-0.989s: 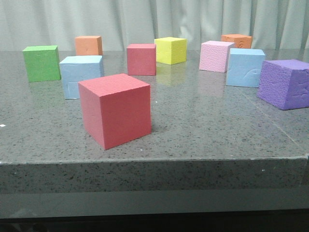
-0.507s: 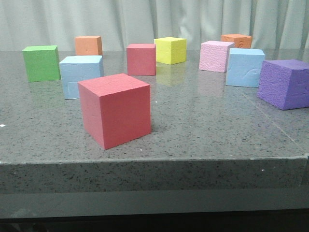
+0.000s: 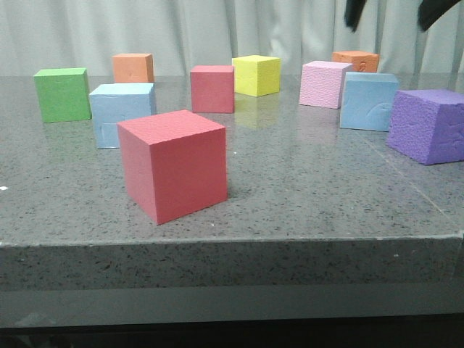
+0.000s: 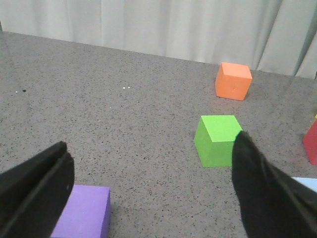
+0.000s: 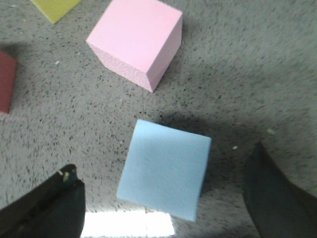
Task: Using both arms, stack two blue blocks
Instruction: 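Lower the right gripper onto the light blue cube beside the purple cube and grasp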
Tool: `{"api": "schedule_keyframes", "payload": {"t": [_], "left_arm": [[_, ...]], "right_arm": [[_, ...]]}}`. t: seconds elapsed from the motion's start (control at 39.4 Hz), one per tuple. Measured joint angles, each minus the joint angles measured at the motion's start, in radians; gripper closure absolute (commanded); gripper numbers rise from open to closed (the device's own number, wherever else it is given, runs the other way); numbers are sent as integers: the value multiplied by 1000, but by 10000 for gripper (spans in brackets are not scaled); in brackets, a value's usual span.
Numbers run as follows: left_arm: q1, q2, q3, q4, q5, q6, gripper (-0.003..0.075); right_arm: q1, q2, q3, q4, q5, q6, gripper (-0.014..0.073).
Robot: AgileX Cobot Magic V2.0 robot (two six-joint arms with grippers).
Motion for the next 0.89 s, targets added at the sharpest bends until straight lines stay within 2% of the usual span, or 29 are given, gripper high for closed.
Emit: {"api": "schedule_keyframes", "payload": {"t": [0.2,0.48,0.58,0.74,0.89], "left_arm": [[0,0,0,0,0,0,103],[0,0,0,0,0,0,103],[0,0,0,2,0,0,103],[0,0,0,2,0,0,103],[0,0,0,2,0,0,103]], "right_arm": [[2,120,-82,-2,58,81,-52],[0,174,-91,-2,70,117,-45],[0,181,-91,-2,79,117,27],[0,181,-91,-2,89,117,231],[0,181,-105,-2,104,118,243]]}}
